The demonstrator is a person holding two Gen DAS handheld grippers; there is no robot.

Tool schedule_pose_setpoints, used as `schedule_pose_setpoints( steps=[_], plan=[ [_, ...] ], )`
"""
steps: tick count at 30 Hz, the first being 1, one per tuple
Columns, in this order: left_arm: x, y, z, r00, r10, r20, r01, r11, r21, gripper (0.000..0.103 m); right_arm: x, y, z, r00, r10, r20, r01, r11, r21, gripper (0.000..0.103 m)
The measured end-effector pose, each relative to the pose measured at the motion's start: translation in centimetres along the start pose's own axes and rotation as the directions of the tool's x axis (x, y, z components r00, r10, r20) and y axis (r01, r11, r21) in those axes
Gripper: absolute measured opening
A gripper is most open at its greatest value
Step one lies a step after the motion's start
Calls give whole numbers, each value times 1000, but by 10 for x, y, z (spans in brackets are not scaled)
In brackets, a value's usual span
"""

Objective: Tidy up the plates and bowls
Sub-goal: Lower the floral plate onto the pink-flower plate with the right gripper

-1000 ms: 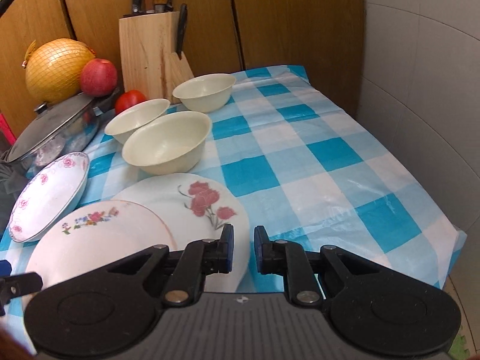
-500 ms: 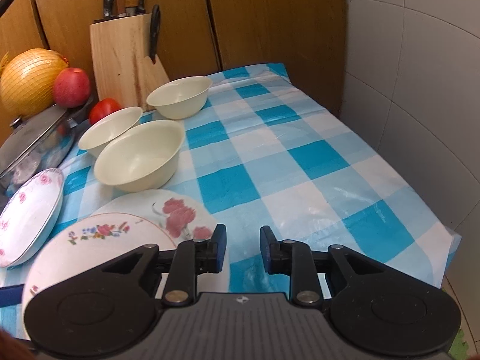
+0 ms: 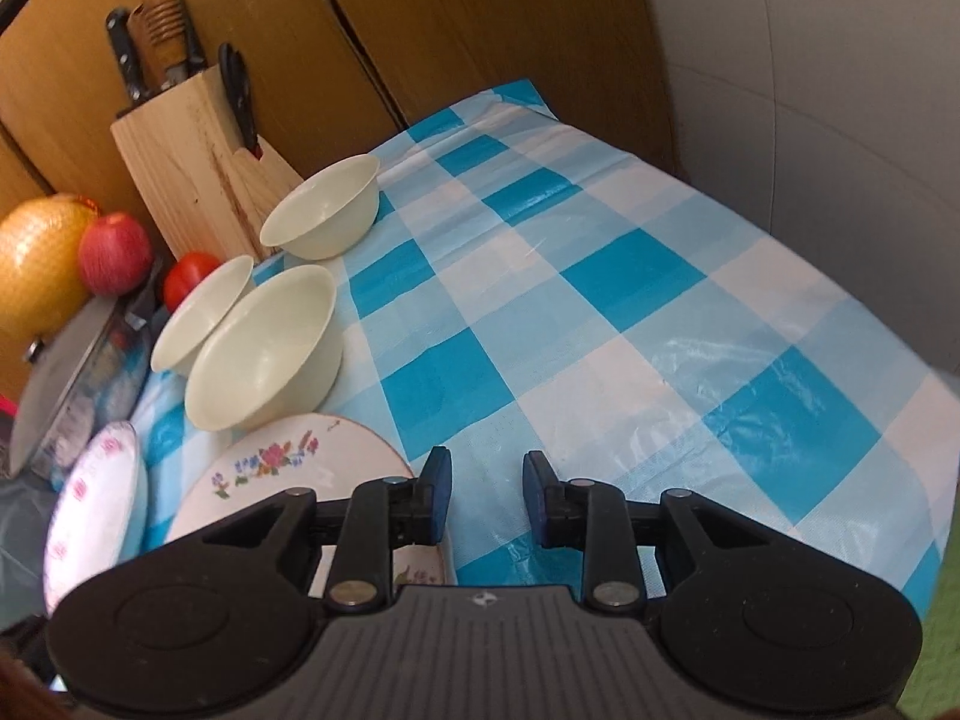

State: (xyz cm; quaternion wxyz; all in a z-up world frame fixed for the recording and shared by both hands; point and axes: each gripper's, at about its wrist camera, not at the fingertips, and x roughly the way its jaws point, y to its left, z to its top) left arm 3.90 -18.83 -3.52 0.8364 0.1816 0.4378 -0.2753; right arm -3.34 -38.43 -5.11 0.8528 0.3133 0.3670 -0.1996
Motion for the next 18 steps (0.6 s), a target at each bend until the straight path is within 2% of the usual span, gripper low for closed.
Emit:
schedule_pose_setpoints(
  steps=[9,13,18],
  plan=[
    [4,-2,5,1000,1,4,-1,1000,17,96,-8,-4,0,999,42,16,-42,999,33,25],
    [6,-2,7,1000,-1,2,1,1000,11,96,-11,-5,0,996,88,19,-89,995,54,25],
    [7,-4,9,1000,4,8,-4,1000,19,97,3,5,-6,988,143,-57,-142,990,18,28]
  ],
)
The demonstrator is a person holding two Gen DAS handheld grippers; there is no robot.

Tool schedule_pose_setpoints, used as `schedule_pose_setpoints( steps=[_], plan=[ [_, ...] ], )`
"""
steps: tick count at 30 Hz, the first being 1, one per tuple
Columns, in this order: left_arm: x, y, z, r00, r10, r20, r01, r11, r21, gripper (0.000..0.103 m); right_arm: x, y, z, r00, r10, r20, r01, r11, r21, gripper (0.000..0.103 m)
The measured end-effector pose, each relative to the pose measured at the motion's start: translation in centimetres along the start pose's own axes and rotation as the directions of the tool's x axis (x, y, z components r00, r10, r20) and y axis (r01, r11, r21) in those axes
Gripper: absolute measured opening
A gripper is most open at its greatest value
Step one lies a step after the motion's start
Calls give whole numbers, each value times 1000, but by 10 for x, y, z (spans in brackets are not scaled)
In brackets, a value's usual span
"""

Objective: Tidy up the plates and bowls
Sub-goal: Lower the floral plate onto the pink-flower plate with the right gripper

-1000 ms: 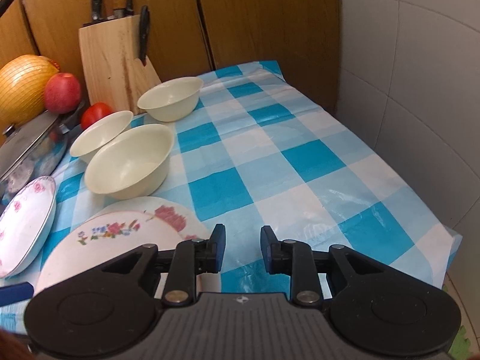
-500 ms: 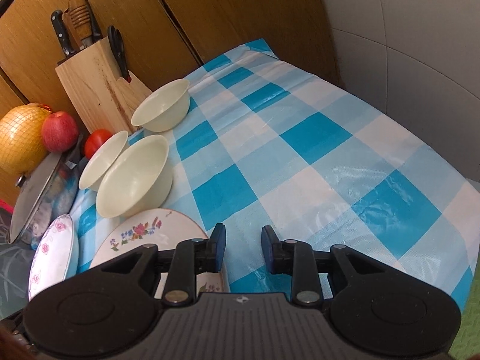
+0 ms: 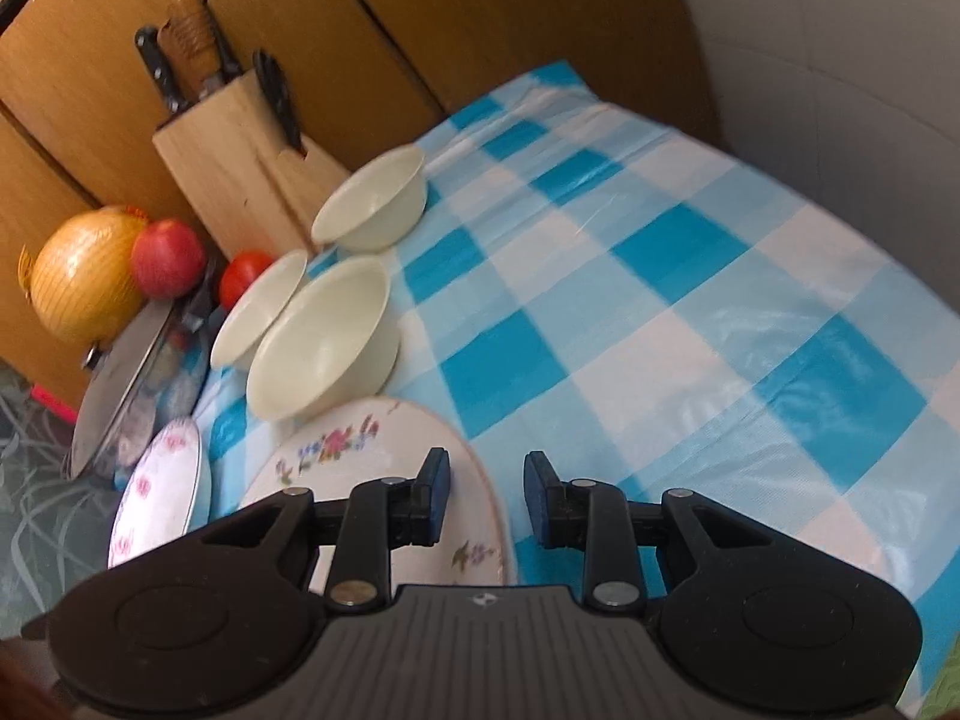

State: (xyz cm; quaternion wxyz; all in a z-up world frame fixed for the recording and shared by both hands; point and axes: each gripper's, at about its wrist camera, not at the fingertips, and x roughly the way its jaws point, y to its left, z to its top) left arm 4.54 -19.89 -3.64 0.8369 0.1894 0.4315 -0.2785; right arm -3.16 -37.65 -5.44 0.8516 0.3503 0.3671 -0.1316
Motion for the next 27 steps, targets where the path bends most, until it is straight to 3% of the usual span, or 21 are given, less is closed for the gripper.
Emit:
schedule_pose_setpoints(
  steps=[11,27],
  plan=[
    [-4,-15,-2,1000,-2,23,0,997,74,95,1,17,-8,999,-47,17,49,989,-136,34],
    [-7,-20,-3,999,-23,31,20,993,113,92,0,18,-10,999,-39,5,39,987,-159,34]
  ],
)
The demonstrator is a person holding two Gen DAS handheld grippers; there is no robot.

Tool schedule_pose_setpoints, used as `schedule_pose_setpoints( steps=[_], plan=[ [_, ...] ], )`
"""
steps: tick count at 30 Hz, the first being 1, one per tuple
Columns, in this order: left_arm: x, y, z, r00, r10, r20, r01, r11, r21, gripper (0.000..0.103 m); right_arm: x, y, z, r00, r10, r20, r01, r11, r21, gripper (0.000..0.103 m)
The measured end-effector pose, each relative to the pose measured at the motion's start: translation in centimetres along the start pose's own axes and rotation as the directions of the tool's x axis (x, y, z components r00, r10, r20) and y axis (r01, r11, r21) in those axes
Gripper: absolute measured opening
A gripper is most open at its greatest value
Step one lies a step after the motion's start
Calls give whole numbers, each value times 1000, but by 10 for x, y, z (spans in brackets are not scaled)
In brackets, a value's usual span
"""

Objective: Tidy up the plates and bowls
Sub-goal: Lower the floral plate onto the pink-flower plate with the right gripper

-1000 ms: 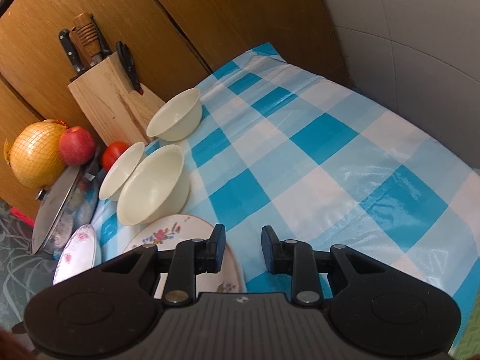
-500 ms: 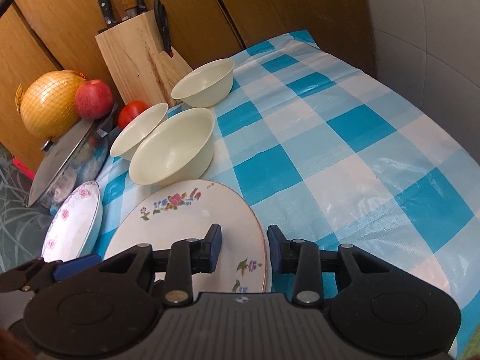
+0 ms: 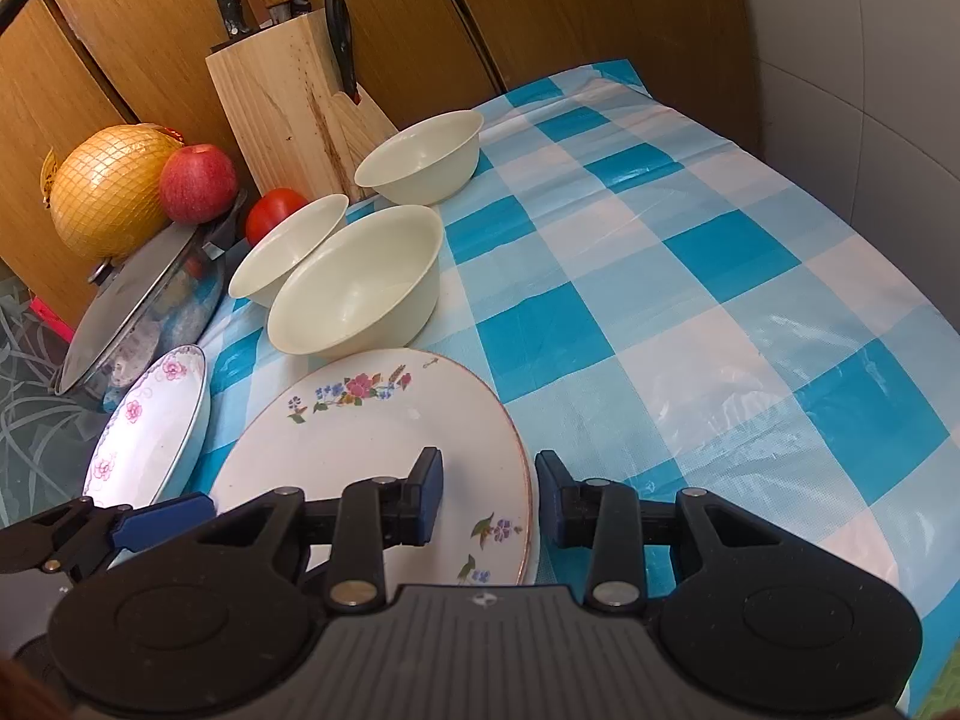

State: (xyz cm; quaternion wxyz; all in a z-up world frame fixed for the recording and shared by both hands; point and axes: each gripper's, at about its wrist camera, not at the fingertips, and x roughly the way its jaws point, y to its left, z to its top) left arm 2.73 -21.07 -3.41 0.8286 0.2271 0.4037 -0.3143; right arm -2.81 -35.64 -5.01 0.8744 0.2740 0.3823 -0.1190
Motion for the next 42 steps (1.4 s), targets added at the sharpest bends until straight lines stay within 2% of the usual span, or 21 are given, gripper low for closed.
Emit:
schedule_pose_setpoints(
  steps=[11,16,29,36,42],
  plan=[
    [0,3,0,1000,23,-1,-23,1000,-8,93,0,2,0,1000,-6,0,6,1000,-12,35],
    [0,14,-2,998,57,-8,-57,998,-31,96,1,2,2,1000,-5,-4,5,1000,-11,35],
    [4,36,-4,998,27,-49,-33,992,-120,99,7,7,4,1000,-9,-1,9,999,-31,36],
    [4,36,-4,997,47,-64,-55,990,-127,102,7,5,3,1000,-7,-1,7,999,-37,36],
    [3,44,-7,996,31,-86,-45,986,-161,103,6,7,2,1000,-12,2,12,998,-59,38]
  ],
)
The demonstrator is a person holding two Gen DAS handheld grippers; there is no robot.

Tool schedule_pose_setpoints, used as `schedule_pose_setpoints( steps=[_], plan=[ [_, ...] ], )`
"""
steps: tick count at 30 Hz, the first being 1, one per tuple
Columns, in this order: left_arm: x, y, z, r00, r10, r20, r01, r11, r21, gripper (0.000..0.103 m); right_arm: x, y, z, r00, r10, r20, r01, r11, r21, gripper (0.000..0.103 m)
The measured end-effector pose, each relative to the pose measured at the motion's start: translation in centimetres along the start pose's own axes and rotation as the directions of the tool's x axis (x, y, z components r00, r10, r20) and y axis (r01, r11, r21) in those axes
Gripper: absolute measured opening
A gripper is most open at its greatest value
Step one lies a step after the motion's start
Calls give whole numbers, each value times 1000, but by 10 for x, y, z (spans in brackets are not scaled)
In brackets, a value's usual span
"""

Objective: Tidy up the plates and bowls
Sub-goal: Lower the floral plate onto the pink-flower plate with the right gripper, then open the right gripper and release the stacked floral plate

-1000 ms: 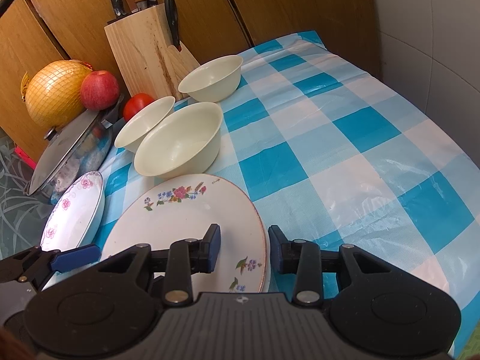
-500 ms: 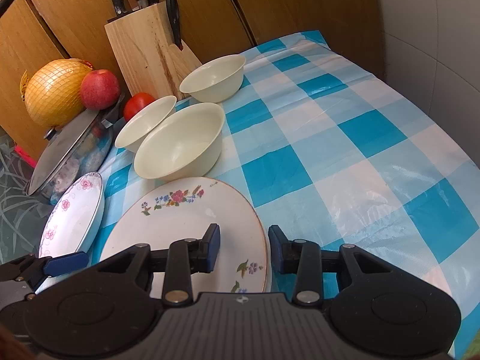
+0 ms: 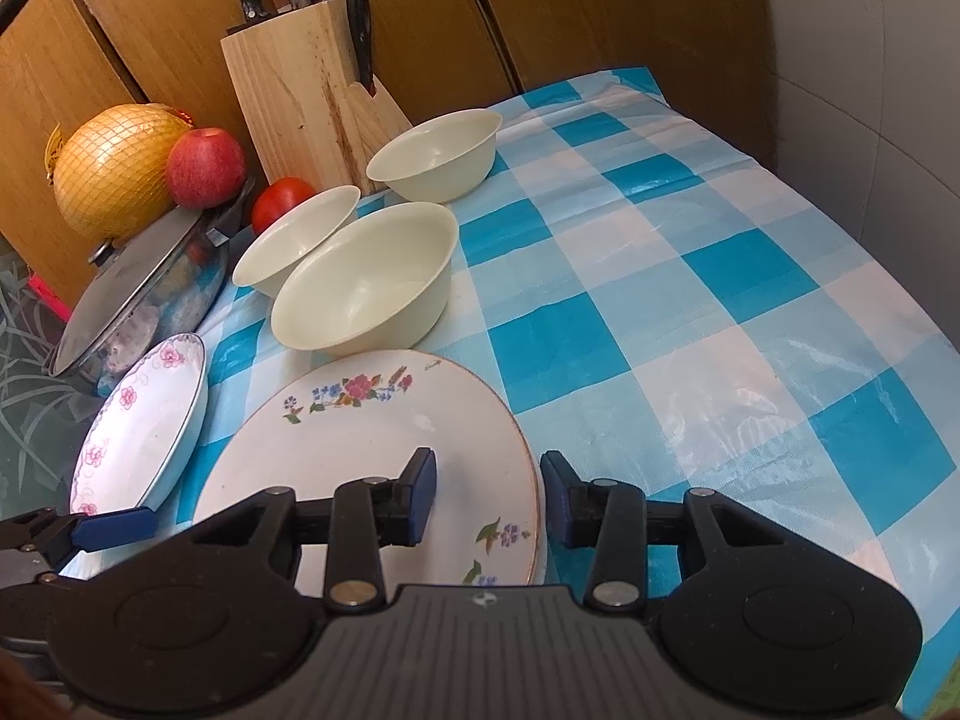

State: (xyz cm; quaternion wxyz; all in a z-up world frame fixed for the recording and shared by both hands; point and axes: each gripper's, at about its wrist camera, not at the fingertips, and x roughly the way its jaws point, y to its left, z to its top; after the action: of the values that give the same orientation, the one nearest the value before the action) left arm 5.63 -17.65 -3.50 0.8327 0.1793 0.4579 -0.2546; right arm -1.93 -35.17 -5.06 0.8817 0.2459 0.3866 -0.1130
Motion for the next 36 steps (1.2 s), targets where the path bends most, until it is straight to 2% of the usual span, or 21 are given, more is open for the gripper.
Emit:
schedule_pose_setpoints(
  steps=[8,12,19,25,30,32,34,36],
  plan=[
    [5,5,3,999,-39,-26,38,999,-39,103,2,3,1,1000,-5,-1,5,1000,-21,40],
    [16,12,9,988,-141,-64,135,986,-95,103,2,6,0,1000,-18,1,18,999,-49,40],
    [15,-10,4,977,-207,-50,207,978,1,103,-1,7,-4,1000,2,-17,-3,997,-72,40],
    [13,-9,1,977,-210,-36,209,978,-7,103,-9,9,-11,999,20,-42,-24,994,-105,40],
    [0,-3,-15,976,-213,-43,214,977,9,102,-16,11,-16,996,43,-82,-54,989,-137,40],
    [-6,4,-20,976,-215,-31,216,976,16,96,-24,13,-13,999,2,-36,-7,989,-147,40],
    [-17,13,-27,985,-170,4,170,985,24,95,-34,19,-10,999,-16,37,22,986,-167,40],
    [-29,24,-31,988,-144,48,144,989,18,95,-40,28,-4,997,30,76,-17,986,-165,40]
  ],
)
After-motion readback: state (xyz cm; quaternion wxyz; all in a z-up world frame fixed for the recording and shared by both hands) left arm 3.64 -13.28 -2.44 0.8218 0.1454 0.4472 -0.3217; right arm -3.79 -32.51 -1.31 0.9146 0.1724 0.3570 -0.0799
